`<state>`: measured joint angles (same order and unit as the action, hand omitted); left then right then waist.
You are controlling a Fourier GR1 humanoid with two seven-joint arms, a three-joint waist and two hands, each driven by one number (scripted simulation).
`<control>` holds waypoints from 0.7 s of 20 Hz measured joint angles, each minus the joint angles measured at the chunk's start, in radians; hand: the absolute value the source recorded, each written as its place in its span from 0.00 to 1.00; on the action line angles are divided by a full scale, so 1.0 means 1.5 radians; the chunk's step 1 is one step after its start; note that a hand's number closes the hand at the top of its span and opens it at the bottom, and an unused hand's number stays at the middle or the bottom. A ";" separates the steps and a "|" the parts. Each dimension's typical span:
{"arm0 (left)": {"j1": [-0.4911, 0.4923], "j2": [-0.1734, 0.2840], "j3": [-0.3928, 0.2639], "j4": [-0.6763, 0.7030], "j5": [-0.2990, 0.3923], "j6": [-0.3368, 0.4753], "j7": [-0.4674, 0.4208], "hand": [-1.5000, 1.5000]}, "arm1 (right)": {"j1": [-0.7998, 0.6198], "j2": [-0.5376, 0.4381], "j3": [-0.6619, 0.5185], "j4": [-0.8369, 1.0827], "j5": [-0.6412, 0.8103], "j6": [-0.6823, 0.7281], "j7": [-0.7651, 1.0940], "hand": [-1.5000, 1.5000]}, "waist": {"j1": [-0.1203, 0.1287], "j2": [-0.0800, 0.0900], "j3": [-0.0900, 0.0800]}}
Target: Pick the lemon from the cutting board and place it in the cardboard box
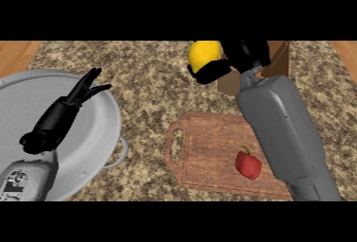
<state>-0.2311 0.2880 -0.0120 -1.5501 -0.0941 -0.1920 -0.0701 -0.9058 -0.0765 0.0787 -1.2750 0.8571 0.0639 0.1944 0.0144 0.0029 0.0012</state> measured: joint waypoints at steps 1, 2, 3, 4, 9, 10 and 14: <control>0.006 0.000 0.001 -0.008 0.002 -0.002 0.001 0.50 | -0.013 -0.013 -0.008 0.025 0.006 -0.002 -0.009 1.00 | 0.001 0.000 0.000; 0.008 -0.001 0.001 -0.008 -0.002 0.000 -0.006 0.50 | -0.025 -0.030 -0.017 0.052 0.009 -0.001 -0.021 1.00 | 0.002 0.000 0.000; 0.010 -0.002 0.000 -0.011 -0.005 0.001 -0.007 0.50 | -0.035 -0.049 -0.026 0.072 0.007 0.011 -0.032 1.00 | 0.002 0.000 0.000; 0.007 -0.006 -0.002 -0.011 -0.009 0.005 -0.002 0.50 | -0.042 -0.058 -0.027 0.093 0.010 0.017 -0.041 1.00 | 0.001 0.000 0.000; 0.002 -0.009 -0.004 -0.009 -0.011 0.001 -0.008 0.50 | -0.091 -0.106 -0.037 0.235 0.016 0.087 -0.070 1.00 | 0.009 0.004 0.000; 0.001 -0.009 -0.003 -0.006 -0.012 0.001 -0.010 0.50 | -0.100 -0.116 -0.039 0.261 0.015 0.104 -0.080 1.00 | 0.009 0.004 0.000; -0.008 -0.010 0.000 0.003 -0.011 -0.004 -0.006 0.50 | -0.129 -0.156 -0.043 0.369 0.020 0.145 -0.141 1.00 | 0.012 0.006 0.000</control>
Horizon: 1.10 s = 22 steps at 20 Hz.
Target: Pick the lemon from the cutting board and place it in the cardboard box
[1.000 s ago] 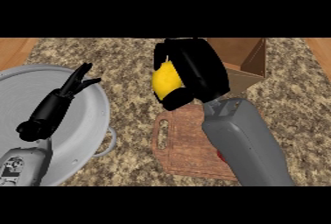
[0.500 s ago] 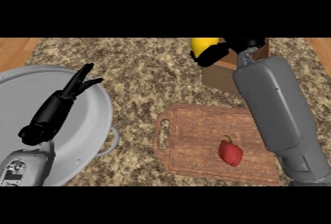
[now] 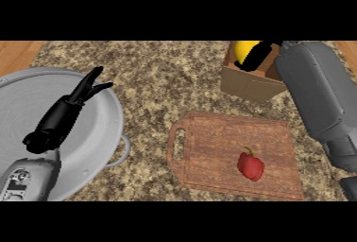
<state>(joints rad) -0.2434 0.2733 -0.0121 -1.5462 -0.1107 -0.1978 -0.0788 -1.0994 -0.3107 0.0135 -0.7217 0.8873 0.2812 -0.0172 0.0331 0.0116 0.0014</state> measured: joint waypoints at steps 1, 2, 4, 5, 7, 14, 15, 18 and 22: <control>-0.005 -0.003 -0.002 -0.002 0.002 -0.001 0.006 0.50 | -0.004 -0.015 0.003 0.026 0.006 0.009 -0.020 1.00 | 0.002 0.001 0.000; -0.012 -0.002 0.001 0.006 0.003 -0.004 0.007 0.50 | -0.012 -0.023 0.008 0.049 0.013 0.021 -0.030 1.00 | 0.002 0.002 0.000; -0.010 -0.001 0.002 0.007 0.003 -0.007 0.001 0.50 | -0.019 -0.038 0.013 0.097 0.025 0.030 -0.054 0.00 | 0.004 0.002 0.000; -0.010 0.001 0.004 0.012 0.003 -0.009 -0.007 0.50 | -0.024 -0.045 0.015 0.121 0.030 0.038 -0.066 0.00 | 0.006 0.003 0.000; -0.011 -0.008 -0.005 0.001 -0.003 -0.003 0.004 0.50 | -0.032 -0.053 0.018 0.157 0.031 0.057 -0.106 0.00 | 0.008 0.002 0.000; -0.012 -0.008 0.001 0.011 -0.004 -0.007 -0.008 0.50 | -0.047 -0.063 -0.034 0.213 -0.022 0.059 -0.260 0.00 | 0.007 0.003 0.001; -0.013 -0.008 0.002 0.012 -0.003 -0.007 -0.004 0.50 | -0.051 -0.059 -0.059 0.214 -0.048 0.057 -0.272 0.00 | 0.005 0.002 0.001; -0.012 -0.012 0.000 0.014 -0.008 -0.003 -0.008 0.50 | -0.057 -0.041 -0.159 0.229 -0.147 0.062 -0.282 0.00 | 0.001 0.002 0.002; -0.015 -0.014 -0.001 0.015 -0.013 0.001 -0.008 0.50 | -0.068 -0.049 -0.284 0.271 -0.264 0.074 -0.255 0.00 | 0.002 0.004 0.002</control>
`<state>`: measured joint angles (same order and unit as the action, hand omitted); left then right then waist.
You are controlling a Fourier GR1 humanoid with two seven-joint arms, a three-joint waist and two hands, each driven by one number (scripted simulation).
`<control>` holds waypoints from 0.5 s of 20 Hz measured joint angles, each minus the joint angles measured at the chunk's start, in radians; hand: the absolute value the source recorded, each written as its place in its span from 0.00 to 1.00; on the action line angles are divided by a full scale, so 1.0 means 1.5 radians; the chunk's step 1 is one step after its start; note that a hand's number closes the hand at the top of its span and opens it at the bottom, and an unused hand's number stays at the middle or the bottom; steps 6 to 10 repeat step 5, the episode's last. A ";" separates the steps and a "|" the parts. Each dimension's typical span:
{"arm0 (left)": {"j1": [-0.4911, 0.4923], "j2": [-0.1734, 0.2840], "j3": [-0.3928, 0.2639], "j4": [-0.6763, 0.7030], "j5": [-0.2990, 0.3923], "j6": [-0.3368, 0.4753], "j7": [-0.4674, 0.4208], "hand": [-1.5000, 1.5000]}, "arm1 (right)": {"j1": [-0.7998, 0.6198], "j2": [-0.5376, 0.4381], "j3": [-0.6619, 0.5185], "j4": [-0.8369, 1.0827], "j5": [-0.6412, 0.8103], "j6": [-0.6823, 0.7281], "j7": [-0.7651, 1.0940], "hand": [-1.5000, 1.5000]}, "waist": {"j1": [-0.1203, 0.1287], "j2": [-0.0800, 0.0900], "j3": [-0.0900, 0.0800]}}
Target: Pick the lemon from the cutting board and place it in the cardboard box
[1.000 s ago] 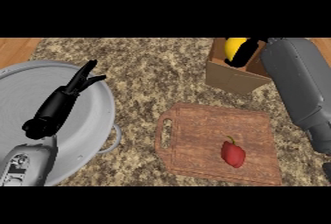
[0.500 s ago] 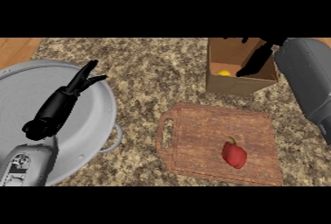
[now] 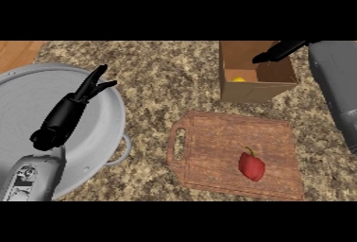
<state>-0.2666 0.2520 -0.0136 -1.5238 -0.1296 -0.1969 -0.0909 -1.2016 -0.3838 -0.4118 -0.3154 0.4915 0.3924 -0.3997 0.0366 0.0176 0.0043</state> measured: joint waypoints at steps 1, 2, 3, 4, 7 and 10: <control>-0.001 -0.002 -0.002 -0.005 0.000 0.000 0.005 0.50 | 0.000 -0.008 -0.023 0.011 -0.020 -0.001 0.008 0.00 | 0.002 0.000 0.000; -0.002 -0.002 -0.001 -0.003 0.000 0.000 0.002 0.50 | -0.002 -0.014 -0.044 0.021 -0.039 -0.005 0.017 0.00 | 0.004 0.001 0.000; -0.005 -0.003 -0.003 -0.004 -0.001 -0.001 0.008 0.50 | -0.008 -0.021 -0.062 0.032 -0.054 -0.007 0.031 0.00 | 0.006 0.002 0.000; -0.007 -0.005 -0.005 -0.007 -0.001 -0.001 0.012 0.50 | -0.007 -0.033 -0.076 0.041 -0.066 -0.006 0.036 0.00 | 0.008 0.003 0.000; -0.005 -0.006 -0.006 -0.010 -0.001 -0.001 0.012 0.50 | -0.001 -0.043 -0.089 0.047 -0.077 -0.007 0.034 0.00 | 0.010 0.004 0.000; -0.005 -0.006 -0.006 -0.010 -0.001 -0.001 0.012 0.50 | -0.001 -0.043 -0.089 0.047 -0.077 -0.007 0.034 0.00 | 0.010 0.004 0.000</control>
